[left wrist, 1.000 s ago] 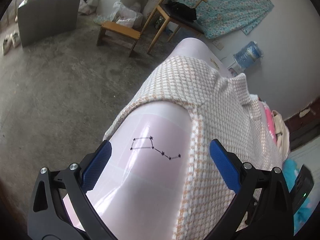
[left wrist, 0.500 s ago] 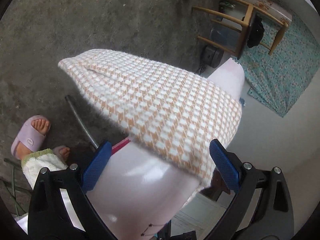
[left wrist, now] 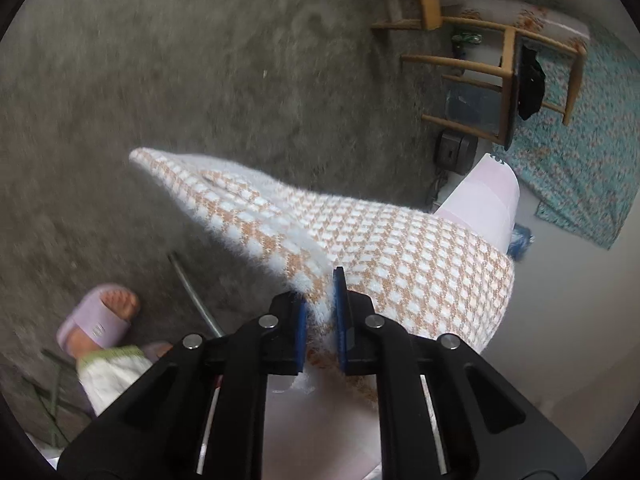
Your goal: Fold large clothes
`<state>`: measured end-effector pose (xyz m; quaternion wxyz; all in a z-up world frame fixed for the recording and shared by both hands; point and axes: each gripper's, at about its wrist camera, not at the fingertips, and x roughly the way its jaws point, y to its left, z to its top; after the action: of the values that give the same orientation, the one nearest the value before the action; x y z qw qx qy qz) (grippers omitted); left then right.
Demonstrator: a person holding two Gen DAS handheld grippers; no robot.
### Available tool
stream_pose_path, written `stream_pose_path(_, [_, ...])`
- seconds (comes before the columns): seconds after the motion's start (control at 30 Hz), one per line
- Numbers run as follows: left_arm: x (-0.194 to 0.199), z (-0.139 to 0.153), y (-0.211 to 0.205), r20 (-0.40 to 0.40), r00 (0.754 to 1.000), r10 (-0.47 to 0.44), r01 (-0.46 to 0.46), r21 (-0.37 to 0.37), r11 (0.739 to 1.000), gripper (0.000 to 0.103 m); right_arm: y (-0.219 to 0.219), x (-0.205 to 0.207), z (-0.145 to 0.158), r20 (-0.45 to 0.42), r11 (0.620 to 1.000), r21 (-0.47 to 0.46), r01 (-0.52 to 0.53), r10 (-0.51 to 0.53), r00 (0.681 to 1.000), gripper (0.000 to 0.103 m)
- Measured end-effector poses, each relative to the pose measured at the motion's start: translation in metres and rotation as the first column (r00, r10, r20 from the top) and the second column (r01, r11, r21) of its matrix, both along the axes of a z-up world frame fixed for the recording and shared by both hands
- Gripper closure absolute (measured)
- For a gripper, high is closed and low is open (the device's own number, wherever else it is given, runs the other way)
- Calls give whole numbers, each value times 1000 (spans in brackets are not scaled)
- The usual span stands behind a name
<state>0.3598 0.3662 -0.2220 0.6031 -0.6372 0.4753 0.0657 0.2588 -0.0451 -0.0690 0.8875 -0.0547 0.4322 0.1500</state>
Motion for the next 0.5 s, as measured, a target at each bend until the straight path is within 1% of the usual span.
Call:
stream_pose_path(0.03, [2,25,1,16,1000,-24,22,125,992,94,-3,-2,2,5,1000,3,3,-3,1000,6])
stream_pose_path(0.07, [4,54,-2,34,998,-54,43,262,964,94,-5,-4,5,12,1000,6,7,-7,1000,6])
stream_pose_path(0.1, [4,85,-9,48,995,-88,62,400,914,95,-9,-7,8,22,1000,8,13,-13,1000,6])
stream_pose_path(0.13, [6,121,-23,59,989,-138,82,557,827,95,-12,-10,12,33,1000,9,19,-20,999,6])
stream_pose_path(0.17, [5,156,-42,71,978,-197,95,690,718,94,-17,-13,16,45,1000,12,26,-26,999,6])
stream_pose_path(0.2, [4,188,-65,78,963,-259,96,797,597,94,-21,-16,20,55,999,15,33,-34,998,6])
stream_pose_path(0.23, [1,220,-94,79,940,-333,89,883,460,94,-27,-20,24,67,999,16,43,-44,997,6])
stream_pose_path(0.27, [-3,247,-125,71,911,-407,75,941,331,94,-32,-23,28,77,998,16,54,-55,995,6])
stream_pose_path(0.3, [-9,269,-156,60,877,-477,52,975,218,94,-38,-27,31,86,998,17,67,-68,994,6])
stream_pose_path(0.33, [-18,286,-189,43,836,-548,27,992,120,94,-45,-31,34,92,997,17,80,-82,992,6])
stream_pose_path(0.37, [-26,297,-221,11,790,-614,14,999,35,94,-52,-34,37,99,995,19,95,-97,990,6])
stream_pose_path(0.4, [-33,302,-250,-24,746,-665,9,1000,-27,94,-59,-37,40,105,994,21,110,-111,988,6])
stream_pose_path(0.43, [-41,302,-277,-61,697,-714,17,998,-68,93,-67,-42,43,112,992,21,127,-128,985,6])
stream_pose_path(0.47, [-45,298,-298,-91,651,-754,42,996,-83,93,-75,-47,45,119,989,20,143,-145,982,6])
stream_pose_path(0.5, [-48,289,-316,-114,605,-788,87,993,-78,90,-82,-51,47,124,987,18,161,-162,979,6])
